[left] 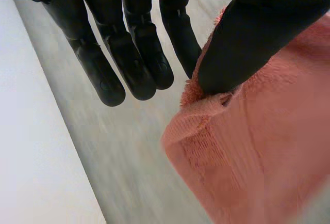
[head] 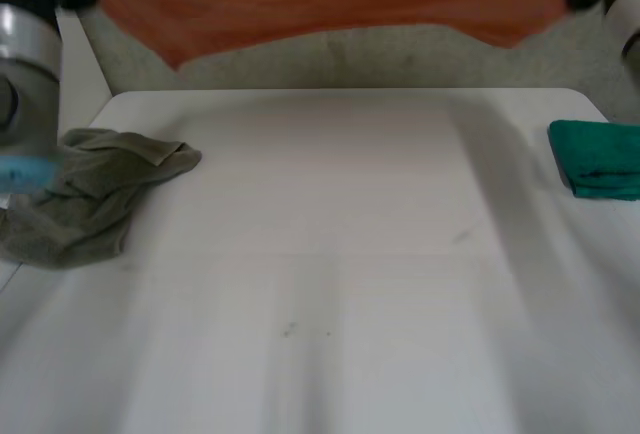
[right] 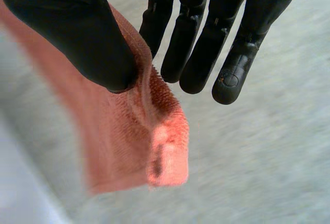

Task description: Fold the laundry.

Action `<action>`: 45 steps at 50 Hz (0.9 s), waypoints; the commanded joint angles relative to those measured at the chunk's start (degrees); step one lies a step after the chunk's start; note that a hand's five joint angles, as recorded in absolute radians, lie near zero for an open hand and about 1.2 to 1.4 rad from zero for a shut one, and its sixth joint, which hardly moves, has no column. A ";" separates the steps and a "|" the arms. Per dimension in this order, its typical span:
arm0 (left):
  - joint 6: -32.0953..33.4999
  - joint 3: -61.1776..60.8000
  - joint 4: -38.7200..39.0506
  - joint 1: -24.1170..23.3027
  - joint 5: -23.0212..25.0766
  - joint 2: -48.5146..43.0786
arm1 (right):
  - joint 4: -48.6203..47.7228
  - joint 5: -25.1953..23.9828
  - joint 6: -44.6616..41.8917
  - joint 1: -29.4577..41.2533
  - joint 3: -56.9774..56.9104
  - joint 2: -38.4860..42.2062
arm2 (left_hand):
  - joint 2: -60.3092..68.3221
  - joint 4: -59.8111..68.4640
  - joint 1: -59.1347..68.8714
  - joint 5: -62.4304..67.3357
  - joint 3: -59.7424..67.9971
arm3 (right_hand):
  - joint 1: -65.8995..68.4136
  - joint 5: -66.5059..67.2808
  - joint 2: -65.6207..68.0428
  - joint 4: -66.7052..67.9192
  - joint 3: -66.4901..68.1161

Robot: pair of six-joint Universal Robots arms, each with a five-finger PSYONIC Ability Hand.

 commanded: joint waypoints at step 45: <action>23.90 -23.86 -25.45 2.31 9.99 1.87 | 22.95 2.93 -22.06 -6.39 25.33 2.02 | 11.09 11.06 14.87 14.66 11.58 | 24.58 13.19 12.76 11.86 12.21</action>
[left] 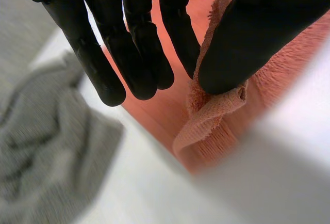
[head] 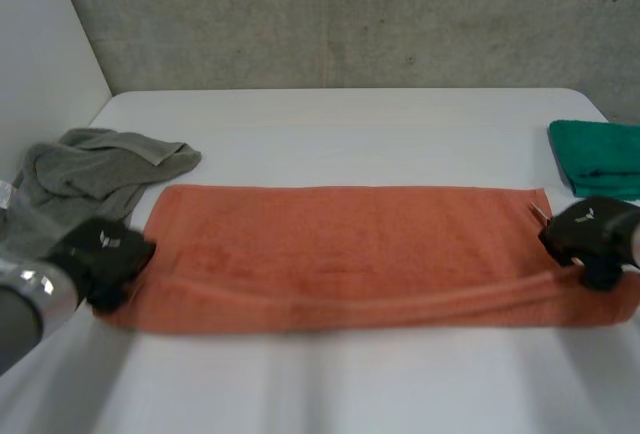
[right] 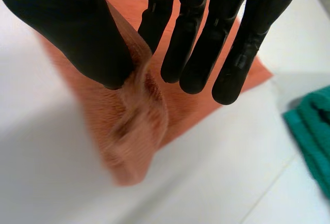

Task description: Fold the laundry.

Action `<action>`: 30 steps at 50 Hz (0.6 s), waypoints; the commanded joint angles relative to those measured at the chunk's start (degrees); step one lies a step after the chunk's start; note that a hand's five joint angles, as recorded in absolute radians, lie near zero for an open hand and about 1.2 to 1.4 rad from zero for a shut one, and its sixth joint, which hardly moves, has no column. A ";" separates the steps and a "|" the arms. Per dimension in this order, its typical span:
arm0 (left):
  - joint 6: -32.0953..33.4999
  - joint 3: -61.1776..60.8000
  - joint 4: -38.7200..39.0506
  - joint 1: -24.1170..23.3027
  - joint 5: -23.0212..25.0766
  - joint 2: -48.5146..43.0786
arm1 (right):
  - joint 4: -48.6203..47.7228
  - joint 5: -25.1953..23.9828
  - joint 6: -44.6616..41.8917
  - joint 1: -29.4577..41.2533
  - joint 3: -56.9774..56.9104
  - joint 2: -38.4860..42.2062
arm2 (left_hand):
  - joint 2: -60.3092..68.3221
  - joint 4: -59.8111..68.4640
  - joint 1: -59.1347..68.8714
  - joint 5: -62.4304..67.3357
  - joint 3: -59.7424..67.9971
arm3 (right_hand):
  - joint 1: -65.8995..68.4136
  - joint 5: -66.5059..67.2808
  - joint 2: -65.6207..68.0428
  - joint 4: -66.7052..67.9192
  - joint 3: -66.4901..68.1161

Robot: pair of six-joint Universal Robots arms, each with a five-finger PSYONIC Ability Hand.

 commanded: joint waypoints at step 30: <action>-14.39 39.59 28.85 -15.47 -20.06 -37.91 | -23.50 20.91 17.84 14.01 -44.62 32.29 | -58.92 -58.94 -55.13 -55.34 -58.43 | -45.42 -56.81 -57.24 -58.14 -57.79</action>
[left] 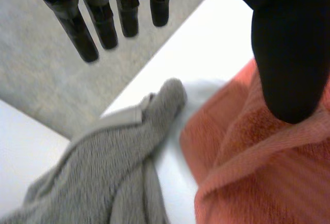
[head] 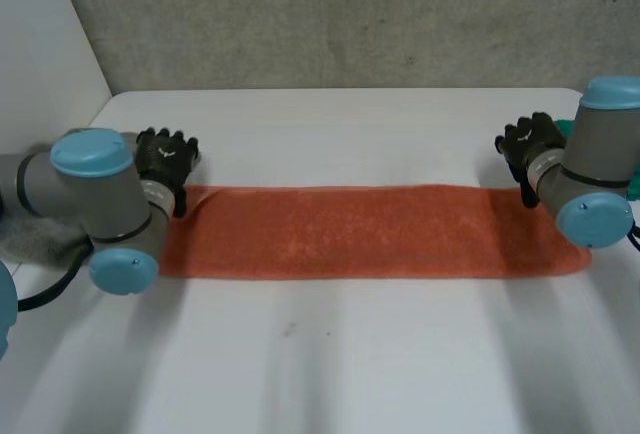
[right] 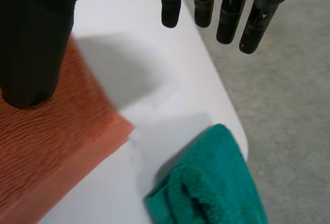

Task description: Fold the laundry.

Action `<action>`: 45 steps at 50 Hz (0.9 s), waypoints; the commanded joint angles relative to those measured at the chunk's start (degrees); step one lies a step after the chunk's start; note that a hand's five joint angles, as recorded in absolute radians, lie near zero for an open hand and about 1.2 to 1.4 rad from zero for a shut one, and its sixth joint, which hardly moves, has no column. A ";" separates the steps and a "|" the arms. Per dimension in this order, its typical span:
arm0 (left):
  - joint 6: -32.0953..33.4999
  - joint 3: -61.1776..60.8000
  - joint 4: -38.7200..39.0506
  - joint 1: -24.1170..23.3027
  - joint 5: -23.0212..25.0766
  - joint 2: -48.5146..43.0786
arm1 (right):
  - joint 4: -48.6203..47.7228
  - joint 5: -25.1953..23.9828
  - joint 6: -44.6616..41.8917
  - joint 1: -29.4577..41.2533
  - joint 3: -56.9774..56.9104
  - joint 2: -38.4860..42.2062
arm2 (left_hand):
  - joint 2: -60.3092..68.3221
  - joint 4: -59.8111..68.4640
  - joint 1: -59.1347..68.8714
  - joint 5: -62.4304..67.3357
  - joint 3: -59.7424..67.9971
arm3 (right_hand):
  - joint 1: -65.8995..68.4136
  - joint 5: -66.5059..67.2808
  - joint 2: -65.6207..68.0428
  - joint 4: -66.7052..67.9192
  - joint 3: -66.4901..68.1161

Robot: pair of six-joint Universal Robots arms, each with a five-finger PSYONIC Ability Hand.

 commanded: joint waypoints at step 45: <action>-1.25 -30.41 6.21 1.17 9.24 23.33 | -14.40 -20.52 8.45 -18.04 48.36 -21.91 | -4.31 -4.02 -1.27 -4.52 -4.65 | 62.25 59.89 60.85 60.38 61.04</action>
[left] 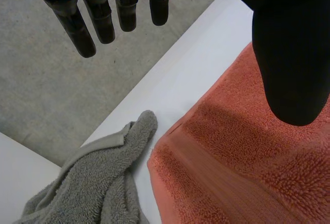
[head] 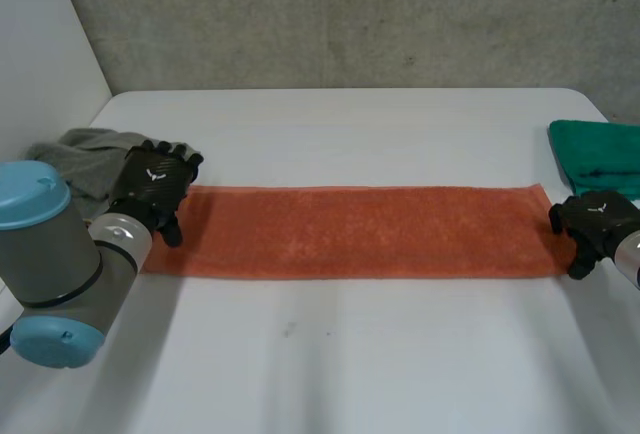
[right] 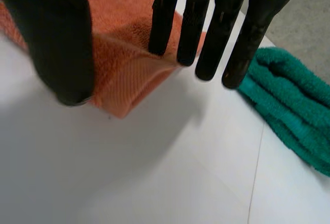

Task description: Fold the laundry.

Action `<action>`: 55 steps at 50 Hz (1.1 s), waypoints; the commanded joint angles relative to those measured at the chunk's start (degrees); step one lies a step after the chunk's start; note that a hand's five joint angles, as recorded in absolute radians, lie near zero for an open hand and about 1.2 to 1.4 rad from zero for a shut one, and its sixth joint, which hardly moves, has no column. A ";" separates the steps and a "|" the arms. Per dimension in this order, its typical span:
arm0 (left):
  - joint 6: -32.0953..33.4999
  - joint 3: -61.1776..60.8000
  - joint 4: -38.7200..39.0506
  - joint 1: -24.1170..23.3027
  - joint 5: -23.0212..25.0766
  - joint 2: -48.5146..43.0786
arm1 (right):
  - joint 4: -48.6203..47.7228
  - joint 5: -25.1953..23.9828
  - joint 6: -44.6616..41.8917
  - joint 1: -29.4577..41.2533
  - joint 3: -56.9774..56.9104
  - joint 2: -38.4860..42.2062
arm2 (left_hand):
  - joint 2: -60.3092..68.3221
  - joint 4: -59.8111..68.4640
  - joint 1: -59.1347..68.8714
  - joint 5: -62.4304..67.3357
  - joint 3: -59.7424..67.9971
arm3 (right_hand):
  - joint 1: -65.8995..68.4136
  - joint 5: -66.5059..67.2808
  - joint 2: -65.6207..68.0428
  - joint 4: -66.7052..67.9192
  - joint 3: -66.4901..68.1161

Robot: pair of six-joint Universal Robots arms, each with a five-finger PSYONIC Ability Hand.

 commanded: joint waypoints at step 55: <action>-0.18 -2.41 -0.09 -0.58 -0.28 1.78 | -5.06 -10.88 -9.27 46.01 -16.46 8.39 | -1.53 -1.63 -0.87 -2.71 -2.00 | 45.16 41.31 39.94 40.14 40.05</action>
